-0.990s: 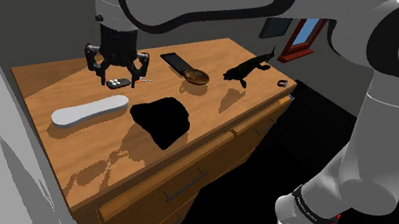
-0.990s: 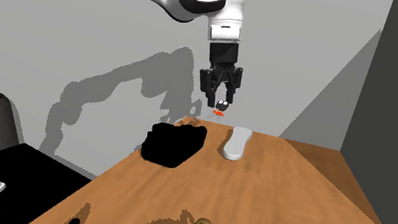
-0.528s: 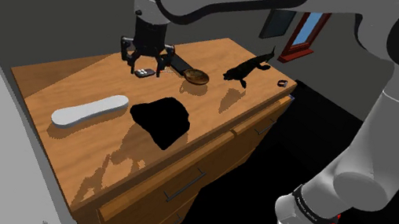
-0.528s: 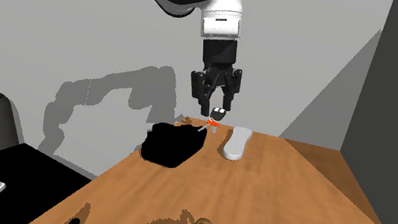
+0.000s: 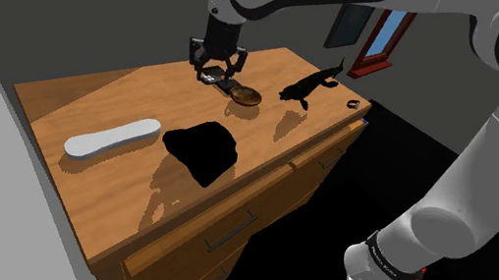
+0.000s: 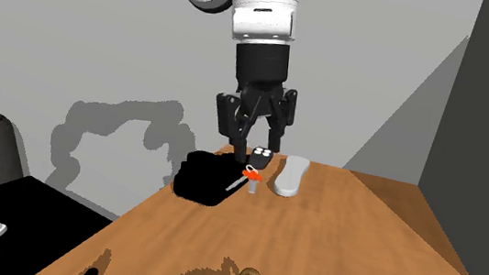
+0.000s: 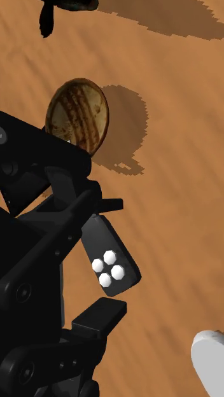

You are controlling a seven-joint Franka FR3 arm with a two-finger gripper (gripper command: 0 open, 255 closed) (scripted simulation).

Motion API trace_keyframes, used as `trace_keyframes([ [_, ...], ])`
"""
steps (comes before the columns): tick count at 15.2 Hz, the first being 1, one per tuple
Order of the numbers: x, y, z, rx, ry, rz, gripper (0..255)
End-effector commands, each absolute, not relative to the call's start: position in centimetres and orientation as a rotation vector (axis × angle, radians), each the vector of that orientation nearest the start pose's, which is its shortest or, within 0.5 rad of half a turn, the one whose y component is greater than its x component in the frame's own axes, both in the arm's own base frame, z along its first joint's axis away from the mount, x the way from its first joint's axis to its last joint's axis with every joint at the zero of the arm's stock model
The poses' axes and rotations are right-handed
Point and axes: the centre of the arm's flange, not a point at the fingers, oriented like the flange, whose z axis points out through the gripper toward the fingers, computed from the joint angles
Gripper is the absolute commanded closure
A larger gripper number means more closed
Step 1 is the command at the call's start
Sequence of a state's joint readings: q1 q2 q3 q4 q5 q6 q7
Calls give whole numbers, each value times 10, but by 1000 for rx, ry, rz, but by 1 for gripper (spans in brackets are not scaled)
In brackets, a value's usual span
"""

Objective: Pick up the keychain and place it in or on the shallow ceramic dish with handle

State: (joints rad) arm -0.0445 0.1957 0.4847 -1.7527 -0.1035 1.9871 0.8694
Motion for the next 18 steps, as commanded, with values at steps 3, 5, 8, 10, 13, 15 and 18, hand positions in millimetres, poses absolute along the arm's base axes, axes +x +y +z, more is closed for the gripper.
trace_keyframes([
  [3,586,189,474,-3045,617,-82,255],
  [5,593,163,475,-3045,617,-82,255],
  [8,604,125,476,-3045,617,-82,255],
  [10,612,99,477,-3045,617,-82,255],
  [13,612,99,461,-3045,617,-82,255],
  [15,612,99,451,-3045,617,-82,255],
  [18,612,99,435,-3045,617,-82,255],
])
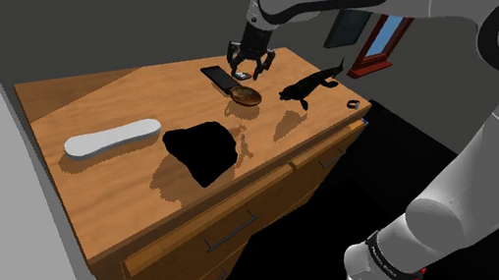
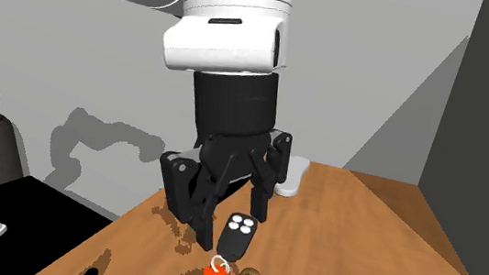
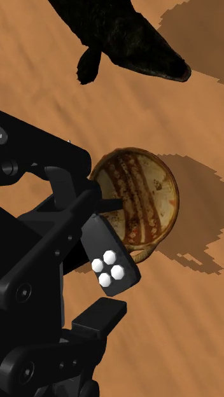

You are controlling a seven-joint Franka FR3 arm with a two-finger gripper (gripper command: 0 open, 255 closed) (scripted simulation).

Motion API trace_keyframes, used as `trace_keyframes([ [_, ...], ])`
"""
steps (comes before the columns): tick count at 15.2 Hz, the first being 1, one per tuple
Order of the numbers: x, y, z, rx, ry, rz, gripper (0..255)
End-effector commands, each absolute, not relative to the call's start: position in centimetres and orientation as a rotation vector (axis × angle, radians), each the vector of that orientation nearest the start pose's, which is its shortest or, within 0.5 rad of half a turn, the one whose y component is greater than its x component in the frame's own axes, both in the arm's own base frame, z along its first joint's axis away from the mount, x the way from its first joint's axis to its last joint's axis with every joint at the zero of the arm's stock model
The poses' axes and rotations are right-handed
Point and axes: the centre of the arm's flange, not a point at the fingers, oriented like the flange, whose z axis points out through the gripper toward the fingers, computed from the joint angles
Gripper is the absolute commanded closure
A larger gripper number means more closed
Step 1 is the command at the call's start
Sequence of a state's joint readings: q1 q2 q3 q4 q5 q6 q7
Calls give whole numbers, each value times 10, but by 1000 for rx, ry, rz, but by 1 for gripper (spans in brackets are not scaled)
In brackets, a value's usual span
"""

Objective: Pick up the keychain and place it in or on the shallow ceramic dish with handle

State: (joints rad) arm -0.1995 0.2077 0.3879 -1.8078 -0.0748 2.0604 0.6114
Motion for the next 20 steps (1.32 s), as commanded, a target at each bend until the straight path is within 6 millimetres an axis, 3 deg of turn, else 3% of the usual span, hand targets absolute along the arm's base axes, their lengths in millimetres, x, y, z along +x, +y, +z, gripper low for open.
trace_keyframes([
  [1,612,99,430,-3045,617,-82,255],
  [8,612,99,392,-3045,617,-82,255],
  [15,612,99,392,-3045,617,-82,255],
  [16,612,99,392,-3045,617,-82,0],
  [20,612,99,392,-3045,617,-82,0],
])
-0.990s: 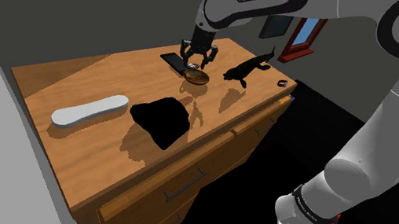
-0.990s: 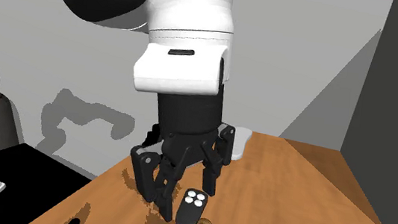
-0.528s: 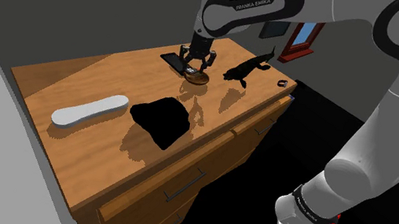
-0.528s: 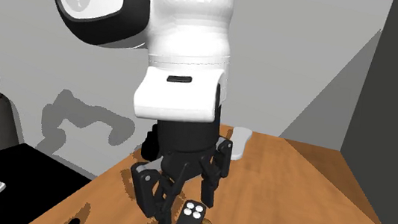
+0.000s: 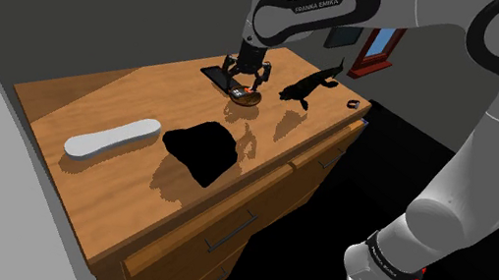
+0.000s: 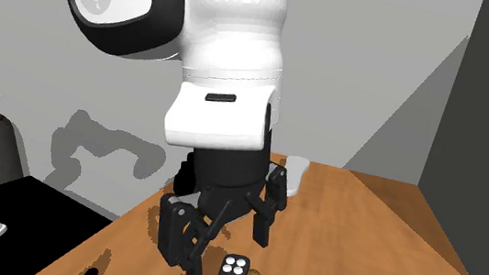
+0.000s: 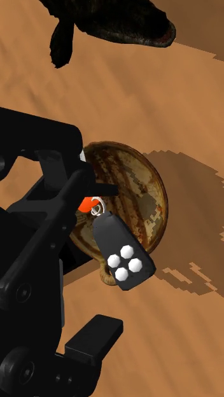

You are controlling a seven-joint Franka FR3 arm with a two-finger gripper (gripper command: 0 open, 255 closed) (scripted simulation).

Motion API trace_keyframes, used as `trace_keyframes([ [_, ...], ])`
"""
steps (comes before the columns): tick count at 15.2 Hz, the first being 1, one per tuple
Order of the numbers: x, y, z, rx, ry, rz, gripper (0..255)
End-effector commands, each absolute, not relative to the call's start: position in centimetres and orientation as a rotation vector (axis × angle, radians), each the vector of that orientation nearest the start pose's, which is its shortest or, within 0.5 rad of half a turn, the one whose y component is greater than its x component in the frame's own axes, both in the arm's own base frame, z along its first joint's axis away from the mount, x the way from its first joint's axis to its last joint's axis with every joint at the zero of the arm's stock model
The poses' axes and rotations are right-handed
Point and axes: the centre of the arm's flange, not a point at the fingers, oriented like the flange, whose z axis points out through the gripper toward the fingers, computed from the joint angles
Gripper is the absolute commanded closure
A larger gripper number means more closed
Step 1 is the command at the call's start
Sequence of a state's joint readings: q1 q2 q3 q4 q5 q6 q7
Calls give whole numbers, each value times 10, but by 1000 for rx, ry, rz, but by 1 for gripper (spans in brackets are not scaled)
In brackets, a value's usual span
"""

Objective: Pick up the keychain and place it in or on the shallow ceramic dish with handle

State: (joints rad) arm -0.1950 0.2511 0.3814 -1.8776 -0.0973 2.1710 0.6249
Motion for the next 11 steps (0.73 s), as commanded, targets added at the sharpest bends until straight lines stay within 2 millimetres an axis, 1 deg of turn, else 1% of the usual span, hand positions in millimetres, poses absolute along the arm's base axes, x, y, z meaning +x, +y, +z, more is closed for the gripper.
trace_keyframes([
  [1,612,99,392,-3045,617,-82,0],
  [4,609,98,432,-3045,617,-82,0],
  [5,609,98,442,-3045,617,-82,0],
  [11,609,98,442,-3045,617,-82,0],
])
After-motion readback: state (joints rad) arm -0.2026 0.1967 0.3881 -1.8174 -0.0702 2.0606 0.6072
